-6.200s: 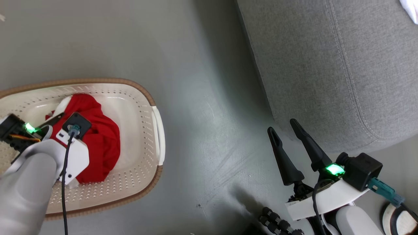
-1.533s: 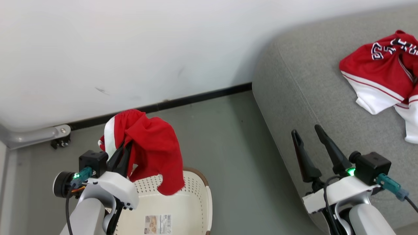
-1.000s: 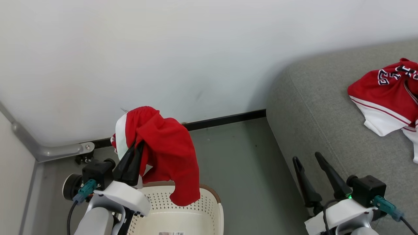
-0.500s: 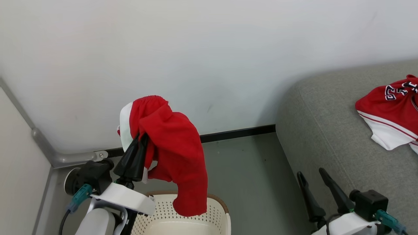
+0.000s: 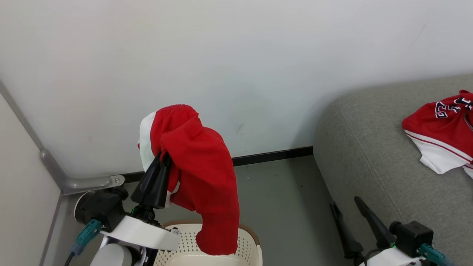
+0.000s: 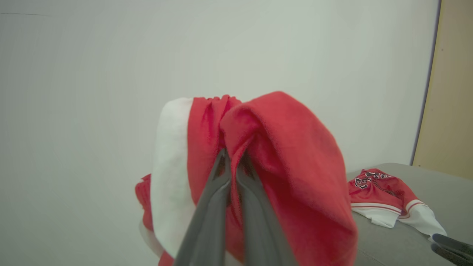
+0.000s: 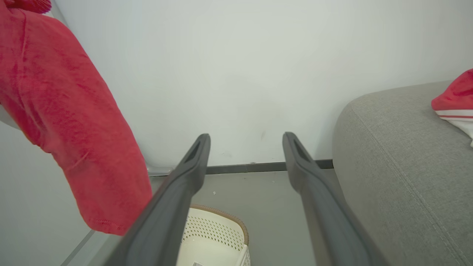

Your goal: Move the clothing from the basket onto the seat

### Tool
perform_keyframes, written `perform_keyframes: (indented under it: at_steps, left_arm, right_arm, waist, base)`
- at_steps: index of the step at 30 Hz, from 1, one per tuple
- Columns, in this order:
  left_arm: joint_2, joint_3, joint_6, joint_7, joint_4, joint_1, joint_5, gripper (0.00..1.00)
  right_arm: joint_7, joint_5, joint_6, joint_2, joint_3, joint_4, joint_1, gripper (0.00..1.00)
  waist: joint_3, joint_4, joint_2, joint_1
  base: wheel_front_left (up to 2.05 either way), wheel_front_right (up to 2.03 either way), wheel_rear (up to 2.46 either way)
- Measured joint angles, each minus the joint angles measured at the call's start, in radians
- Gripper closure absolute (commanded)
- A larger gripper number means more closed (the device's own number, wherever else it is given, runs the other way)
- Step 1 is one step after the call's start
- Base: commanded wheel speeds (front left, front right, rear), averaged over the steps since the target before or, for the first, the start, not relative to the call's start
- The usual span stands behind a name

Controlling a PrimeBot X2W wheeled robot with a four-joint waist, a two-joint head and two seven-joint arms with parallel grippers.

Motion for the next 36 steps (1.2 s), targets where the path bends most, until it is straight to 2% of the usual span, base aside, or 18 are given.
perform_keyframes:
  at_steps: [10, 24, 36]
  left_arm:
    - [0.000, -0.003, 0.000, 0.000, -0.057, 0.022, -0.028, 1.00]
    - [0.001, -0.045, 0.000, 0.000, -0.113, 0.046, -0.071, 1.00]
    - [0.002, -0.113, -0.005, 0.000, -0.133, 0.046, -0.079, 1.00]
  right_arm:
    - [0.000, -0.011, 0.000, -0.003, 0.072, -0.062, 0.012, 0.00]
    - [0.000, -0.019, 0.000, -0.088, 0.278, -0.154, 0.009, 0.00]
    - [0.000, -0.019, 0.000, -0.125, 0.361, -0.181, -0.051, 0.00]
  waist:
    - [0.003, -0.009, 0.0000, 0.0000]
    - [0.009, -0.016, 0.0000, 0.0000]
    - [0.013, -0.014, 0.0000, 0.0000]
  base:
    - [0.00, 0.00, 0.00]
    - [0.00, 0.00, 0.00]
    - [0.00, 0.00, 0.00]
